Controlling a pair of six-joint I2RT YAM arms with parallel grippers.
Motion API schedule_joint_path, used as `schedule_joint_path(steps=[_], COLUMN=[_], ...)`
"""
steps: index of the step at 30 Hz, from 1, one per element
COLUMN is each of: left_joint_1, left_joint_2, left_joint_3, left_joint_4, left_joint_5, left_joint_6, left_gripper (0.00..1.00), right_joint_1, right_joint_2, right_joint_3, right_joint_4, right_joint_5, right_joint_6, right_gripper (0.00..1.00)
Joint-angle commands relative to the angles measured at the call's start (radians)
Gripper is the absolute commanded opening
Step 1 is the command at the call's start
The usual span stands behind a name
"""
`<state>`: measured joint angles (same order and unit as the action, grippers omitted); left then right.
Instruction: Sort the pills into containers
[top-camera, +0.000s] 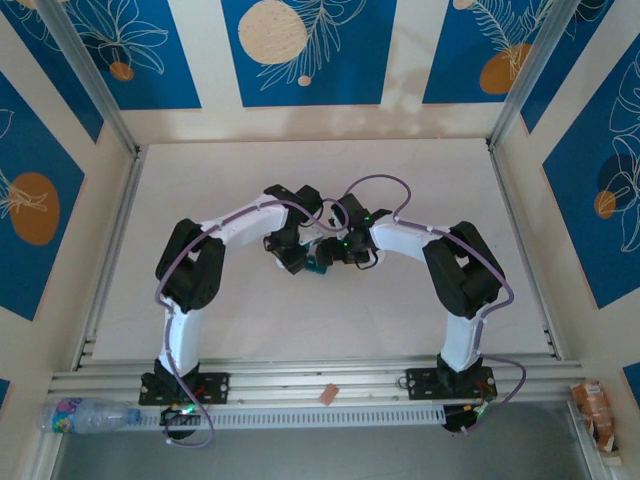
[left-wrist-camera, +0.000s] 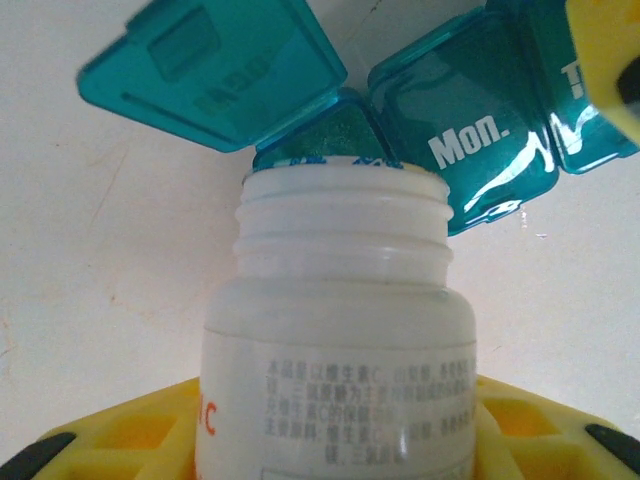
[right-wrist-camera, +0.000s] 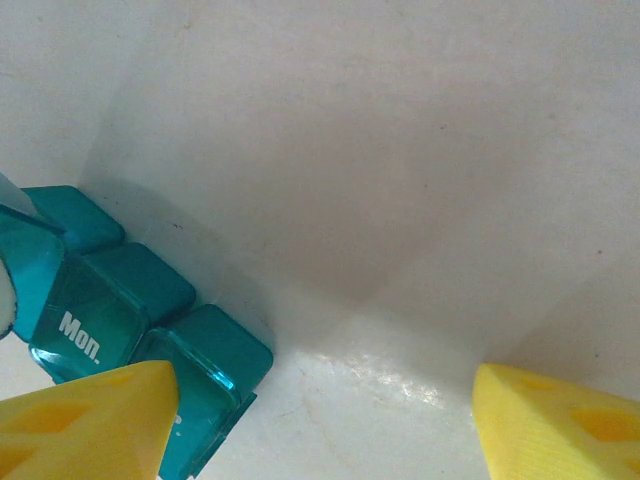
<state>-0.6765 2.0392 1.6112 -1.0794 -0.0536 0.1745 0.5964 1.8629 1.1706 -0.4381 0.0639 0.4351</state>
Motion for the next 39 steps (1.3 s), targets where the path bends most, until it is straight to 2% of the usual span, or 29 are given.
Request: schedule_joint_path(steps=[1, 9, 17, 39], left_joint_1=[-0.008, -0.005, 0.003, 0.017], left_joint_2=[-0.024, 0.000, -0.021, -0.034], left_joint_3=[-0.027, -0.064, -0.020, 0.001], left_joint_4=[0.012, 0.043, 0.018, 0.012], left_joint_5=[0.013, 0.018, 0.014, 0.014], left_joint_6=[-0.004, -0.013, -0.010, -0.014], left_gripper=[0.00, 0.00, 0.00, 0.00], right_joint_1=[0.023, 0.023, 0.024, -0.004], right_joint_2=[0.039, 0.034, 0.027, -0.108], right_joint_3=[0.004, 0.004, -0.003, -0.121], right_joint_4=[-0.014, -0.013, -0.015, 0.102], right_joint_5=[0.003, 0.002, -0.003, -0.050], right_joint_6=[-0.007, -0.007, -0.005, 0.048], right_gripper=[0.78, 0.78, 0.78, 0.78])
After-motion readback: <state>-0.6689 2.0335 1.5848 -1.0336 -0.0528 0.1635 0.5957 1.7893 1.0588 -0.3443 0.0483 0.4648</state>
